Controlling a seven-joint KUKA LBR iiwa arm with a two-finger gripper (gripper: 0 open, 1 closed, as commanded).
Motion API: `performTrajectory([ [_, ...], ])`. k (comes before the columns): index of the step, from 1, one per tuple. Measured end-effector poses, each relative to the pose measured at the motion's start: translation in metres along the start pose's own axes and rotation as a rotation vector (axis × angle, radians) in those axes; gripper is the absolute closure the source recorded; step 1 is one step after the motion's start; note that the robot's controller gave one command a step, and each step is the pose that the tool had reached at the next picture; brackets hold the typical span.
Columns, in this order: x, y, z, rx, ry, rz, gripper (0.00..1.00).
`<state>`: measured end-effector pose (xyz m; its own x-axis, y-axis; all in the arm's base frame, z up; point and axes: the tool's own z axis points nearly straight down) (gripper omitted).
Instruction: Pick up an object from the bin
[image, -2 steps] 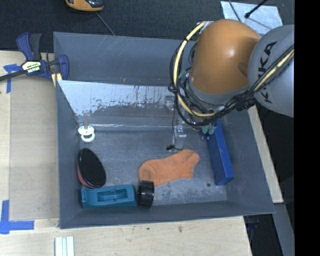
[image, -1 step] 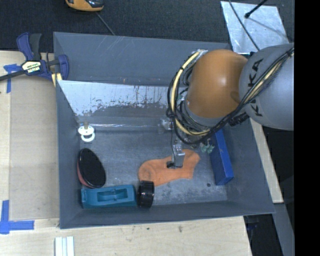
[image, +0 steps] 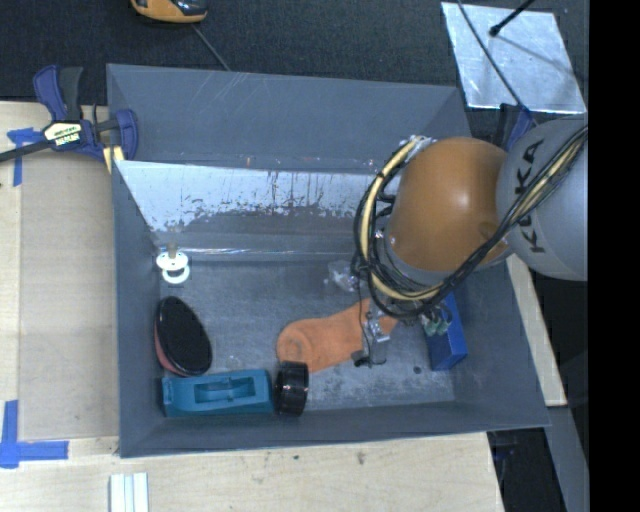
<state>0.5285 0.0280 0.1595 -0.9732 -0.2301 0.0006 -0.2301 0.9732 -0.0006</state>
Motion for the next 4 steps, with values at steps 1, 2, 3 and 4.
performTrajectory([
  [1, 0.014, -0.019, 0.011, -0.001, -0.002, 0.062, 0.00],
  [2, -0.007, -0.055, 0.066, 0.002, -0.008, -0.184, 0.00],
  [3, 0.049, -0.031, 0.089, 0.000, -0.003, -0.069, 1.00],
  [4, 0.049, -0.031, 0.089, 0.000, -0.003, -0.069, 1.00],
])
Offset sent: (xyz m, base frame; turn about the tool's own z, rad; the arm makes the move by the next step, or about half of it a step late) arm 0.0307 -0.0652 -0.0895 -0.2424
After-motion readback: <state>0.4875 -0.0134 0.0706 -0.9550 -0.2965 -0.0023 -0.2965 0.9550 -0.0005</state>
